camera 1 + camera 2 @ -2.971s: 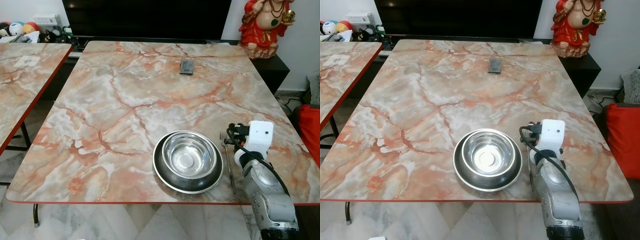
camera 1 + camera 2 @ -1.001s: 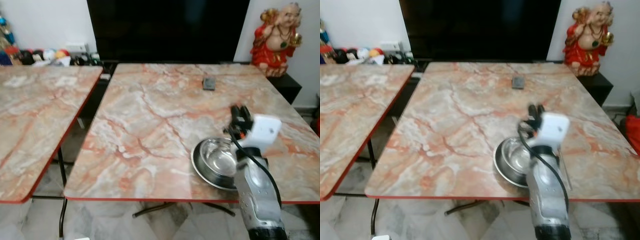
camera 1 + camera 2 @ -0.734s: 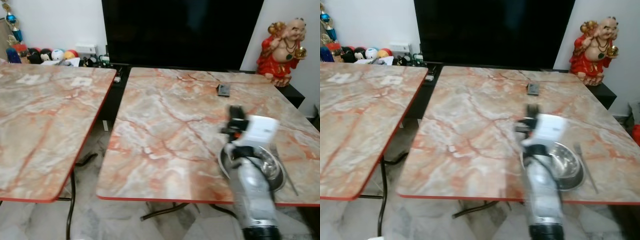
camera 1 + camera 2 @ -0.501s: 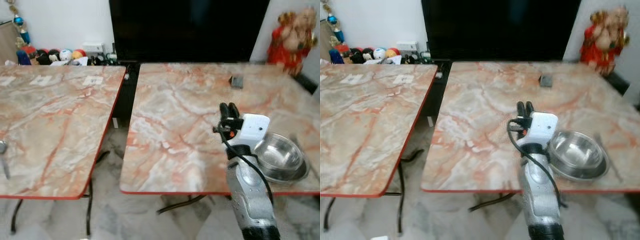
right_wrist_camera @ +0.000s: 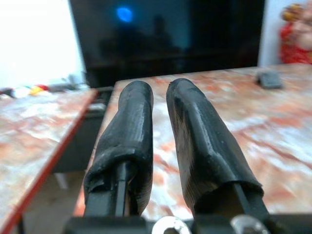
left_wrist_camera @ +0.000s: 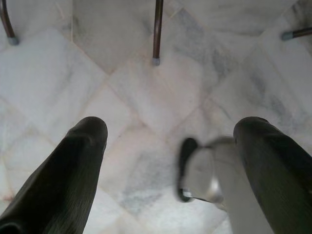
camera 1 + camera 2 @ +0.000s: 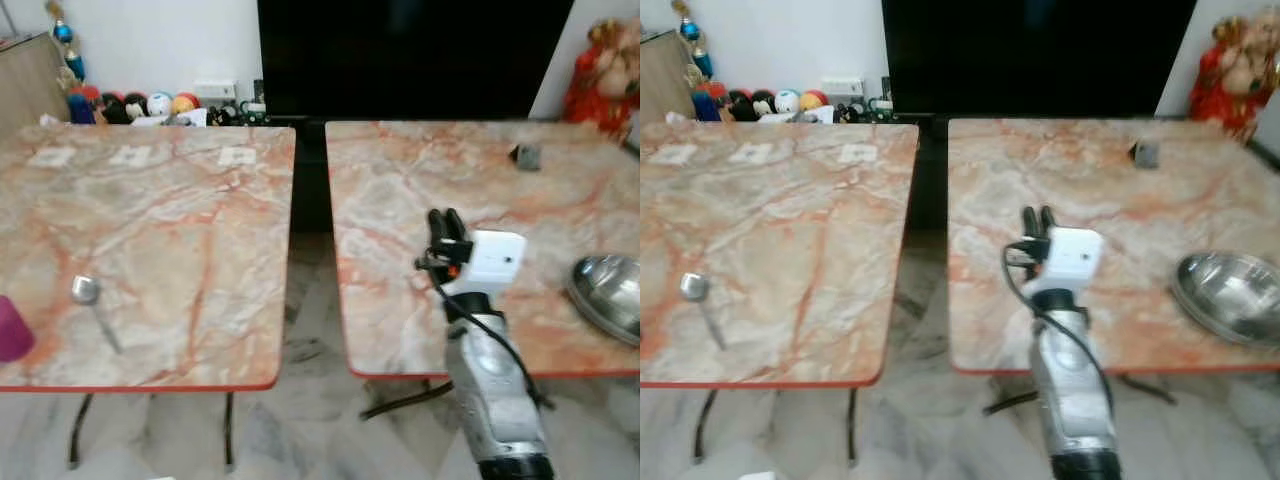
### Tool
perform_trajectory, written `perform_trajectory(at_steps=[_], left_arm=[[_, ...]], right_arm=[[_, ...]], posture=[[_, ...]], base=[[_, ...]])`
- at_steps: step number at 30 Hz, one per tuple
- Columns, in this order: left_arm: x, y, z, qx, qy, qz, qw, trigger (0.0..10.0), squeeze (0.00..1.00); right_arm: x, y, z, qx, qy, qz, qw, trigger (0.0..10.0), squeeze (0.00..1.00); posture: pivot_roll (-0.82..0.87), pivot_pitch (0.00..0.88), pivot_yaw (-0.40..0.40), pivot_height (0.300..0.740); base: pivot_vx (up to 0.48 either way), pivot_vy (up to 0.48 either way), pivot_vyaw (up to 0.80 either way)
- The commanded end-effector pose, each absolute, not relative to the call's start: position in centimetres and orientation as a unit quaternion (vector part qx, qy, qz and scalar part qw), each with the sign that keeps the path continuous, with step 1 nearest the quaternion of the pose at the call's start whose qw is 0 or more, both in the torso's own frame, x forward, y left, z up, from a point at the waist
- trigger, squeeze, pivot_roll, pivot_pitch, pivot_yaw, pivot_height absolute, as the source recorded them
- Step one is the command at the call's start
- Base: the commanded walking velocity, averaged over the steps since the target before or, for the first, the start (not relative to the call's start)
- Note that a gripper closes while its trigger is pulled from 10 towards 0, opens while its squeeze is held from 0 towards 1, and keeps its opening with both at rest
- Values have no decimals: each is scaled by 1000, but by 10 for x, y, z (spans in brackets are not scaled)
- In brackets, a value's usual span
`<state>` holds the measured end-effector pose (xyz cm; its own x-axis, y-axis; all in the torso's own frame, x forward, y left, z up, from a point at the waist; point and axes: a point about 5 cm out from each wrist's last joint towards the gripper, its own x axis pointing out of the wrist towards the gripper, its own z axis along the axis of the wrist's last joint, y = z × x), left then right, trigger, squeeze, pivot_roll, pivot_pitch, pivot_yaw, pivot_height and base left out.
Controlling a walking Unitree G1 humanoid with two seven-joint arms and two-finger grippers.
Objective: Setting the table
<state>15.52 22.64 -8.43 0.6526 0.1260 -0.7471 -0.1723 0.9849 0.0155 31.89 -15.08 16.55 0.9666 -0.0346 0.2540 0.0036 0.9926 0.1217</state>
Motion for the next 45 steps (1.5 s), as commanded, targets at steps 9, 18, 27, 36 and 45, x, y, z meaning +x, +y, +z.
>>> perform_trajectory(at_steps=[9, 18, 27, 36, 45], left_arm=[[153, 230, -85, -27, 413, 86, 906, 10000, 0], [152, 231, -85, -28, 413, 88, 906, 10000, 0], [153, 231, -84, -23, 412, 87, 907, 10000, 0], [152, 231, -85, -32, 412, 92, 906, 10000, 0], [152, 232, -84, -21, 410, 87, 908, 10000, 0]], right_arm=[[319, -143, 173, 63, -139, 3, 988, 10000, 0], [319, -142, 173, 64, -136, 3, 989, 10000, 0], [319, -142, 173, 66, -135, 2, 989, 10000, 0], [319, -141, 173, 66, -133, 3, 989, 10000, 0], [319, -141, 173, 66, -133, 2, 989, 10000, 0]], posture=[[15, 78, -35, 740], [18, 92, -36, 740], [20, 99, -35, 740], [23, 103, -35, 740], [24, 107, -32, 740]], base=[[0, 480, 0], [0, 480, 0], [0, 81, 0], [0, 107, 0], [0, 173, 0]])
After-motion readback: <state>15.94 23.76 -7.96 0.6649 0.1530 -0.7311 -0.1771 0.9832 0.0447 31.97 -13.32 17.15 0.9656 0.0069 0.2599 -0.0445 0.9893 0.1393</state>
